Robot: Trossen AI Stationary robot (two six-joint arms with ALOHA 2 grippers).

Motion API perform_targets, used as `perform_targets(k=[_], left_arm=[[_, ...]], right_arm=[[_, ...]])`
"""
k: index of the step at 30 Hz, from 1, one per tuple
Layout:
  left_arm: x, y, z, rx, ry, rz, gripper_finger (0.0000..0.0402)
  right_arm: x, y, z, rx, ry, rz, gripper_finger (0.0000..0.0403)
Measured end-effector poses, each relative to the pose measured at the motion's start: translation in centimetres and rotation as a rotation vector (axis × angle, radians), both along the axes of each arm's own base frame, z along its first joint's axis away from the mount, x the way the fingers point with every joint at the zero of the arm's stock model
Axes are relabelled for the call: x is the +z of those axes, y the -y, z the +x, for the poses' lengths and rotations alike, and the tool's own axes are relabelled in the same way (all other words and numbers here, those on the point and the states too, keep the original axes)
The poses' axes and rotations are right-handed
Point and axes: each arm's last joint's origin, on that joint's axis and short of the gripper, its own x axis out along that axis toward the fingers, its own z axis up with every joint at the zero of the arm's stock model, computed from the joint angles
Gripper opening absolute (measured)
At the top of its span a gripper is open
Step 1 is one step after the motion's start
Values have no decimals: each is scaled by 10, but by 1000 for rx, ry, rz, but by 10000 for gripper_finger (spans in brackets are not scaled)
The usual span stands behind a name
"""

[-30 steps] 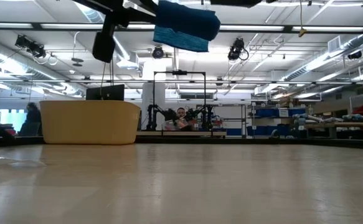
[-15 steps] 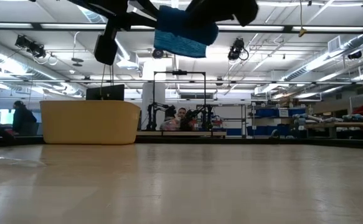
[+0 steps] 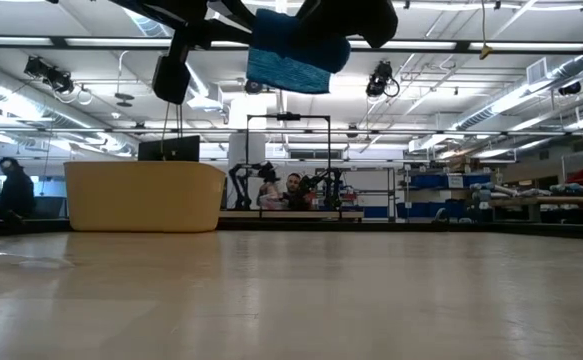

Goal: Roll bandage
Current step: Roll the blue bandage

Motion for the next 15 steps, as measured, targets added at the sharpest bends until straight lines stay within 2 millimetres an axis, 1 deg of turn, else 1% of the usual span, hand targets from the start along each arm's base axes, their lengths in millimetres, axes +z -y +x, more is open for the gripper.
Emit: perform_targets(k=[6, 15], left_arm=[[0, 0, 0, -4, -18, 24, 19], [-3, 2, -1, -16, -56, 56, 19]], right_arm=[[0, 4, 1, -6, -2, 6, 183], [-1, 12, 5, 10, -4, 54, 206]])
